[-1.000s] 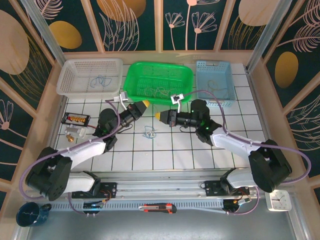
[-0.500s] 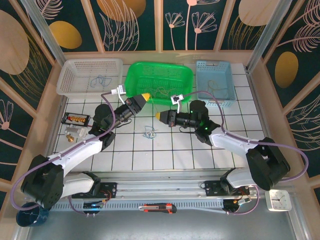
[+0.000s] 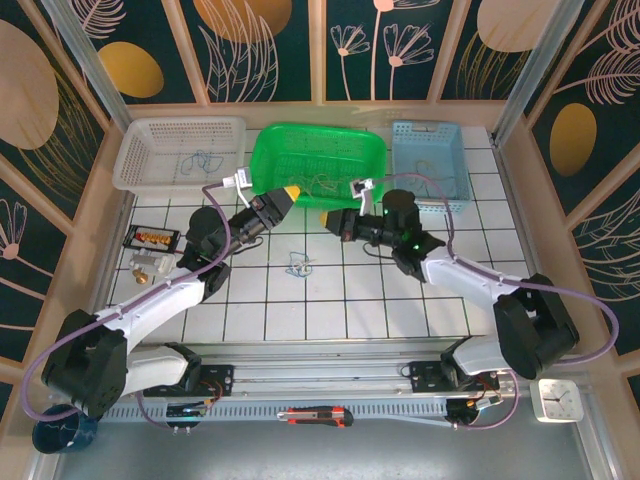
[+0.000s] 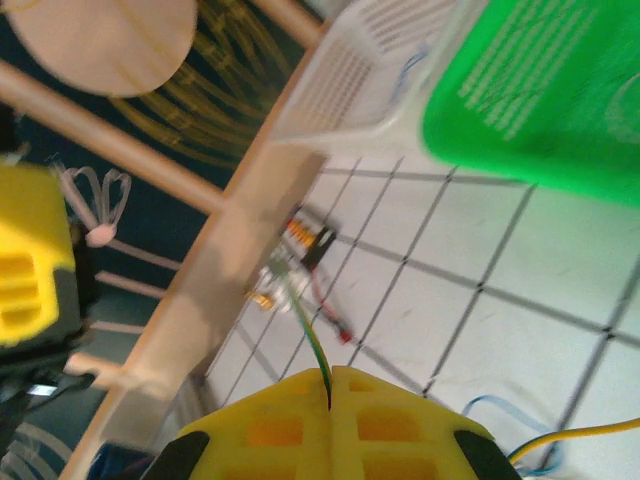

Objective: Untangle the cables

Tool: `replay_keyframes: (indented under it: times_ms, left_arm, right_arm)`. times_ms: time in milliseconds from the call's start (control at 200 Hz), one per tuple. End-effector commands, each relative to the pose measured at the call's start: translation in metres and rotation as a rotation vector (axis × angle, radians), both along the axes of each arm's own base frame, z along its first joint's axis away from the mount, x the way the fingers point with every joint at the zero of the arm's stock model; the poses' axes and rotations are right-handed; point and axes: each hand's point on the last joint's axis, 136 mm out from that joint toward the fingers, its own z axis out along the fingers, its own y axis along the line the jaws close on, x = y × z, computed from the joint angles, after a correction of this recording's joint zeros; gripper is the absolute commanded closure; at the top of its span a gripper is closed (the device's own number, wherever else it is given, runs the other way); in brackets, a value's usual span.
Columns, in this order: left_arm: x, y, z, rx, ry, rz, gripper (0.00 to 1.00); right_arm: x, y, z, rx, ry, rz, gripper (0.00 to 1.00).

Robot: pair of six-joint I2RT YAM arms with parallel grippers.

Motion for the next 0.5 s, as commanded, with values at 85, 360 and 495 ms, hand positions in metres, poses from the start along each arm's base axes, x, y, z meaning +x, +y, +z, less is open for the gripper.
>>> replay_keyframes:
  times_ms: [85, 360, 495]
  left_arm:
    - [-0.002, -0.001, 0.017, -0.008, -0.073, -0.004, 0.35]
    - [0.001, 0.004, -0.015, 0.054, -0.021, 0.034, 0.02]
    - [0.002, 0.006, -0.032, 0.095, 0.007, 0.050, 0.01]
  right_arm:
    - [0.065, -0.065, 0.023, -0.081, -0.074, -0.246, 1.00]
    - [0.153, -0.191, 0.012, -0.168, -0.037, -0.669, 1.00]
    - [0.187, -0.231, -0.018, -0.235, 0.028, -0.782, 1.00]
